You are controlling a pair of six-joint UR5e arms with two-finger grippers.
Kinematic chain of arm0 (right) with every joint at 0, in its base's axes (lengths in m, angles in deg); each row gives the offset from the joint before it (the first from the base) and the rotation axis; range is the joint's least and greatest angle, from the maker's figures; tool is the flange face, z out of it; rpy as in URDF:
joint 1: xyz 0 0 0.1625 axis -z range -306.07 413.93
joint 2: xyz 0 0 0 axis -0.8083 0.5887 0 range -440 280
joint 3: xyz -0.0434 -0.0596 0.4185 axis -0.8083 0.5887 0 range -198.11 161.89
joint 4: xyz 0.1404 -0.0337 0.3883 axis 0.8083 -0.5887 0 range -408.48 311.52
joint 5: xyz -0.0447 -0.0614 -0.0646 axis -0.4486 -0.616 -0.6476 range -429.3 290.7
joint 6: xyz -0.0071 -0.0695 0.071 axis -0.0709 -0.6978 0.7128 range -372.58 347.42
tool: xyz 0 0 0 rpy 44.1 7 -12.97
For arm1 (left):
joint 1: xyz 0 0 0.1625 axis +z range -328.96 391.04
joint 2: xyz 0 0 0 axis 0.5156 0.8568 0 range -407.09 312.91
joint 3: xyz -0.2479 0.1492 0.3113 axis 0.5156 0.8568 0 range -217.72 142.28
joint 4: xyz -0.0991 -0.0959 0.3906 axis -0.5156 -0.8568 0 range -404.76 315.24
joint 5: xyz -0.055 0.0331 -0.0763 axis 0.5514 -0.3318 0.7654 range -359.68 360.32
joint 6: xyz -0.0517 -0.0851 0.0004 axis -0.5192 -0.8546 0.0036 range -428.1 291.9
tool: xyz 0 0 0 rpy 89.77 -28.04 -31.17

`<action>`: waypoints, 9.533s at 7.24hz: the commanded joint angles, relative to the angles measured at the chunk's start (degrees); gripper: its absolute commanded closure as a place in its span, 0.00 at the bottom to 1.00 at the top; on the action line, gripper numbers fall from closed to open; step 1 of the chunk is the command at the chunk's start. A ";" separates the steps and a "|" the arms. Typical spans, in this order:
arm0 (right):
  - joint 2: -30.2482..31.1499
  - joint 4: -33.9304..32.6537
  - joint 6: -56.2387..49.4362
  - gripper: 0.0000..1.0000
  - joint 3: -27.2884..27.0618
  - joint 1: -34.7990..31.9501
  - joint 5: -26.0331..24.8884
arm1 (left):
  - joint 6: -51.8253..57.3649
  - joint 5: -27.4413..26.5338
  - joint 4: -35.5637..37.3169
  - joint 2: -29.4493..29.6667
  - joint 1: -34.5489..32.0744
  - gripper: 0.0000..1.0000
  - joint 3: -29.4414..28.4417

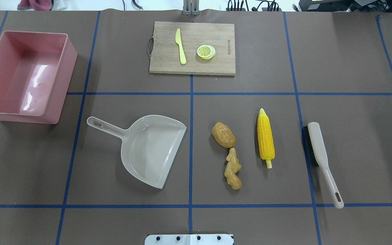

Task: Sweep and dump trash into bin

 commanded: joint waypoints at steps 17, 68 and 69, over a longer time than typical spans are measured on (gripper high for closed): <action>6.82 9.35 8.44 0.01 -3.24 4.41 5.08 | 0.18 0.00 0.66 -0.09 0.00 0.01 0.53; -8.91 10.40 73.98 1.00 -24.62 61.39 -12.30 | 51.77 -28.65 18.94 34.00 58.80 1.00 9.77; -8.91 11.62 73.89 1.00 -23.22 61.39 -12.39 | 51.68 -28.74 18.94 34.54 58.89 1.00 9.76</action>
